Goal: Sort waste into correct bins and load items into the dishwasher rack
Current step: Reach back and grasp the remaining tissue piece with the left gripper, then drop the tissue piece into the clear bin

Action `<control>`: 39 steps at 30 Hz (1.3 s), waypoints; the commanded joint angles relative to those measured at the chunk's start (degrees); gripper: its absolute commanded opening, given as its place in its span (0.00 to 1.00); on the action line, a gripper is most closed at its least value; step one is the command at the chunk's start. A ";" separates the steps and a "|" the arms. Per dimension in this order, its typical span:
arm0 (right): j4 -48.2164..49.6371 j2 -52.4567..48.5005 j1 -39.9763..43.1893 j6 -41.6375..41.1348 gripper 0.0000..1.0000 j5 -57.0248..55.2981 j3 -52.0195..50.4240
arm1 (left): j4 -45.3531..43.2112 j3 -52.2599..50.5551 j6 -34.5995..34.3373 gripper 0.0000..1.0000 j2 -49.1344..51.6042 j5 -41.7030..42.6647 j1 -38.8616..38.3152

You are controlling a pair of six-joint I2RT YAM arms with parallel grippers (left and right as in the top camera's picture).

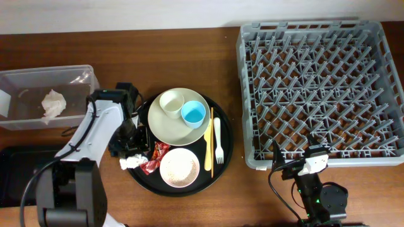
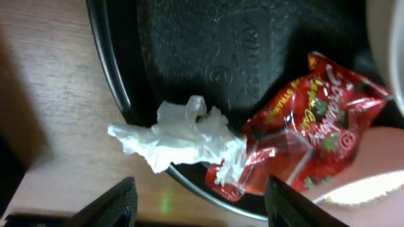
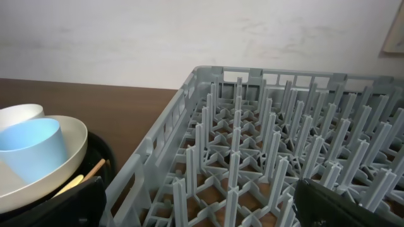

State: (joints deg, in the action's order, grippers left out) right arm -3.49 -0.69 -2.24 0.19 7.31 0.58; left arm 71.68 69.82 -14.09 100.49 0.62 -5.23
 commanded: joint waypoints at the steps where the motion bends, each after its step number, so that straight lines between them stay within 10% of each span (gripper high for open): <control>1: -0.42 0.33 0.04 0.02 0.98 -0.50 -0.26 | -2.56 -3.30 -0.94 0.64 -0.57 -0.94 -0.02; 10: -0.42 0.33 0.04 0.02 0.98 -0.50 -0.26 | -9.29 -8.81 -1.75 0.60 -0.55 -0.90 -0.02; 23: -0.39 0.33 0.04 0.02 0.98 -0.50 -0.26 | -11.67 -8.81 -1.73 0.01 -0.55 -0.90 -0.02; 39: -0.39 0.33 0.04 0.02 0.98 -0.50 -0.26 | 1.62 26.99 -0.42 0.00 -5.20 -12.90 9.07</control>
State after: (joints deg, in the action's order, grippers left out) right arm -3.49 -0.69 -2.24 0.25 7.29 0.58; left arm 75.16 95.92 -15.22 96.36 -10.46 -0.47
